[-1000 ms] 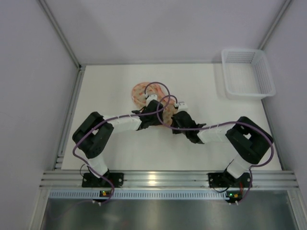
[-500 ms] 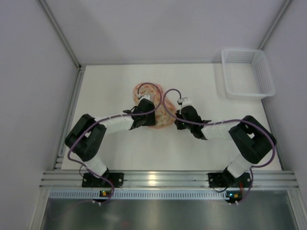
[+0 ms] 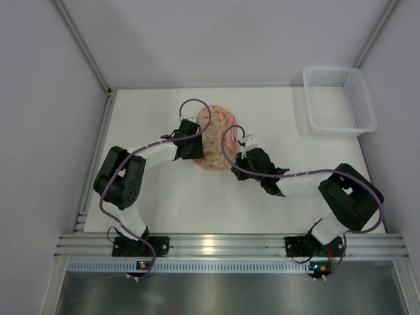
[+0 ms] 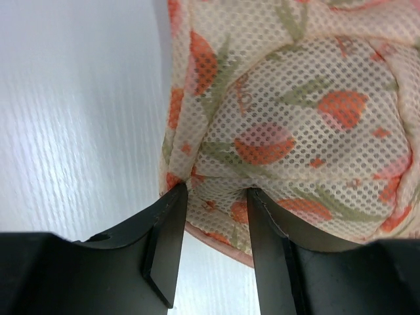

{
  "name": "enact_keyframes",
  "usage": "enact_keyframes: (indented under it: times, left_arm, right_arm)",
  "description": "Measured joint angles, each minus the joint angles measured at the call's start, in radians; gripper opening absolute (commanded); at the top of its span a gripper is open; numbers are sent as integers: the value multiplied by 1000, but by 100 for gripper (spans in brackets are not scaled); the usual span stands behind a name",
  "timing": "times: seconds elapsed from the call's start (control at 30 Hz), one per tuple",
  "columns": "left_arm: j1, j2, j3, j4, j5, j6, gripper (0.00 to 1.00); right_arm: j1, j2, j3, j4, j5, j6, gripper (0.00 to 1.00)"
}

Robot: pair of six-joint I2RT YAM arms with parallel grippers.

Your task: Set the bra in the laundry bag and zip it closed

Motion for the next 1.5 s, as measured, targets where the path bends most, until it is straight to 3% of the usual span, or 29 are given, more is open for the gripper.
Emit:
enact_keyframes:
  times: [0.4, 0.6, 0.77, 1.1, 1.5]
  left_arm:
    - [40, 76, 125, -42, 26, 137, 47]
    - [30, -133, 60, -67, -21, 103, 50]
    - [-72, -245, 60, -39, -91, 31, 49]
    - [-192, -40, 35, -10, -161, -92, 47]
    - [-229, 28, -14, 75, -245, -176, 45]
  right_arm:
    - [83, 176, 85, 51, 69, 94, 0]
    - [87, 214, 134, 42, 79, 111, 0]
    - [87, 218, 134, 51, 82, 138, 0]
    - [104, 224, 135, 58, 125, 163, 0]
    - [106, 225, 138, 52, 165, 155, 0]
